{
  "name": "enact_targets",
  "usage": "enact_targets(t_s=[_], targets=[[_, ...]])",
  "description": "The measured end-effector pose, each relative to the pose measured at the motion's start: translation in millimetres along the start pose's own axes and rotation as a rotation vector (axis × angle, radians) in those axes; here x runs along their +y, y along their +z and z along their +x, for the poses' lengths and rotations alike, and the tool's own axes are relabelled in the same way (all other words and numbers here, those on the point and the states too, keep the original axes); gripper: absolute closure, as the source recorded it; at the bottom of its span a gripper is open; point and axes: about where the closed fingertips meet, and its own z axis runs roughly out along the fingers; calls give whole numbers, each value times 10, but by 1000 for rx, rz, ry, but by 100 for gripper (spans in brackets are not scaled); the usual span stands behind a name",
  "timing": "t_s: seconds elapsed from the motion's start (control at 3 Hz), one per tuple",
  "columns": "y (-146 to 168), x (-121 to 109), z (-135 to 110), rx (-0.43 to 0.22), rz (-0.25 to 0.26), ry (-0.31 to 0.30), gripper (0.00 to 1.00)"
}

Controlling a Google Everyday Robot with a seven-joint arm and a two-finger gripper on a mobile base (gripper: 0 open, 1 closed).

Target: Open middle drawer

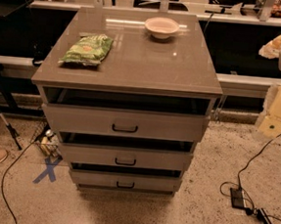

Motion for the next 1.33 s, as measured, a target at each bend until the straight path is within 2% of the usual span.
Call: enact_targets(t_s=[0.33,0.67,1.0,1.33], targets=[[0,0,0,0,0,0,0],[296,63,-14,-66,-47,-15,0],[977,240,-106,-196,-131,-56,0],[1722,499,-201,-324,-192,-64,0]])
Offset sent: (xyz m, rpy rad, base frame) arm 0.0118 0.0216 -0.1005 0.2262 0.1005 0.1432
